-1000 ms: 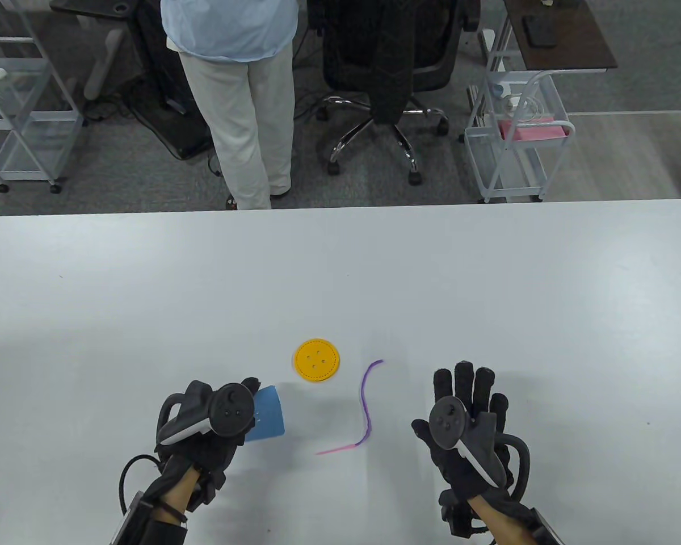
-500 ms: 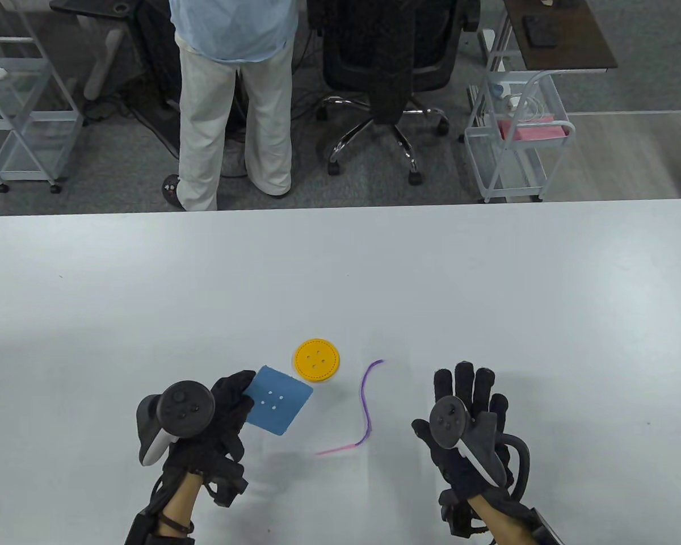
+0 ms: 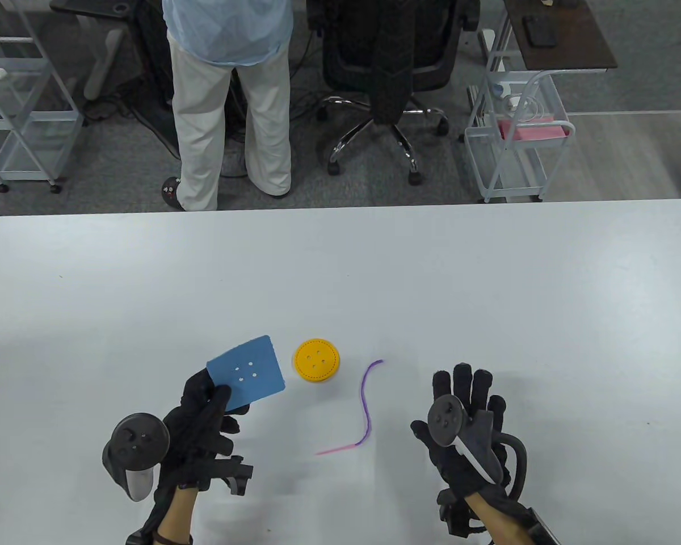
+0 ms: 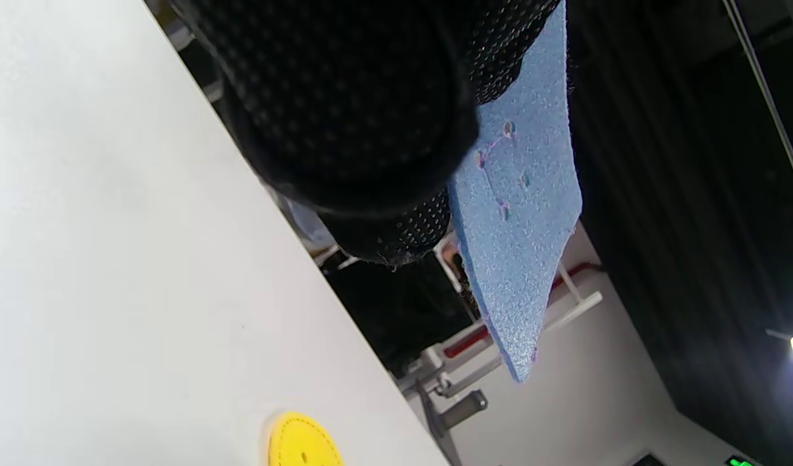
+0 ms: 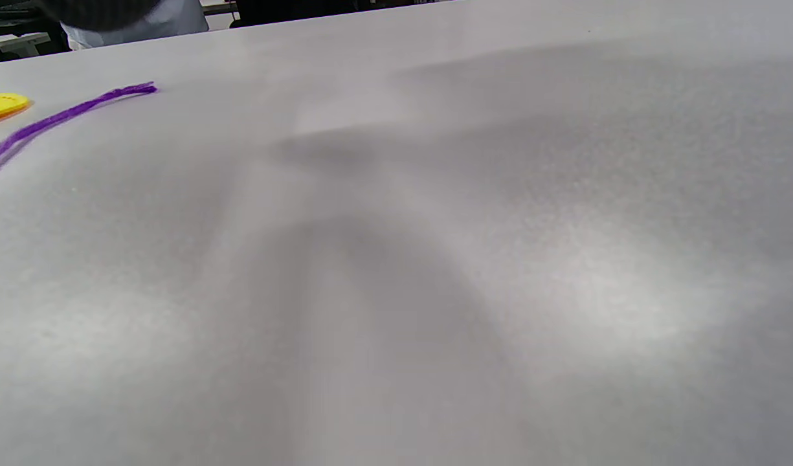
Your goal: Sew button in X pattern
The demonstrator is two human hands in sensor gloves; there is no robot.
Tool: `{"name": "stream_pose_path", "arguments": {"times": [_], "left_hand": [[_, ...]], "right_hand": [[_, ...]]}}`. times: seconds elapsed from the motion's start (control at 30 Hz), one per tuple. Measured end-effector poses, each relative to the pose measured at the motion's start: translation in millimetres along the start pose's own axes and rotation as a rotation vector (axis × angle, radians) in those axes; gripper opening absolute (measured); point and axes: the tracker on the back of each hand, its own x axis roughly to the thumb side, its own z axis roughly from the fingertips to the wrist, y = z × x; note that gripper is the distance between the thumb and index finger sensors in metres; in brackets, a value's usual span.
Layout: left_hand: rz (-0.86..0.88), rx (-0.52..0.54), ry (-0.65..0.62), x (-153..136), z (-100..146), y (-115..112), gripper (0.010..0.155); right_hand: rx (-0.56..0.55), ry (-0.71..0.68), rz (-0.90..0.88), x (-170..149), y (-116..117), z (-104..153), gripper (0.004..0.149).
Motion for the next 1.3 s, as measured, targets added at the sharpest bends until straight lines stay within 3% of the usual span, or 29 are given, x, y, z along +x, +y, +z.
{"name": "stream_pose_path", "arguments": {"times": [0.3,0.43,0.57,0.67,0.83,0.97,1.13,1.3], "left_hand": [[0.058,0.031,0.011,-6,1,7,0.039],[0.074,0.012,0.037,-8,1,5,0.039],[0.099,-0.012,0.085,-11,1,1,0.039],[0.084,-0.015,0.098,-11,1,1,0.039],[0.081,-0.009,0.098,-11,1,1,0.039],[0.084,-0.008,0.096,-11,1,1,0.039],[0.085,-0.013,0.094,-10,1,1,0.039],[0.076,-0.015,0.092,-11,1,1,0.039]], "right_hand": [[-0.003,-0.066,-0.102,11,-10,-8,0.085],[0.011,-0.164,-0.166,39,-23,-20,0.086],[0.087,-0.293,-0.276,79,-34,-37,0.087],[0.187,-0.299,-0.337,112,-37,-56,0.088],[0.398,-0.202,-0.401,149,-26,-87,0.090],[0.470,-0.134,-0.407,163,-12,-100,0.091],[0.467,-0.092,-0.295,175,12,-103,0.091],[0.446,-0.087,-0.269,176,21,-103,0.088]]}}
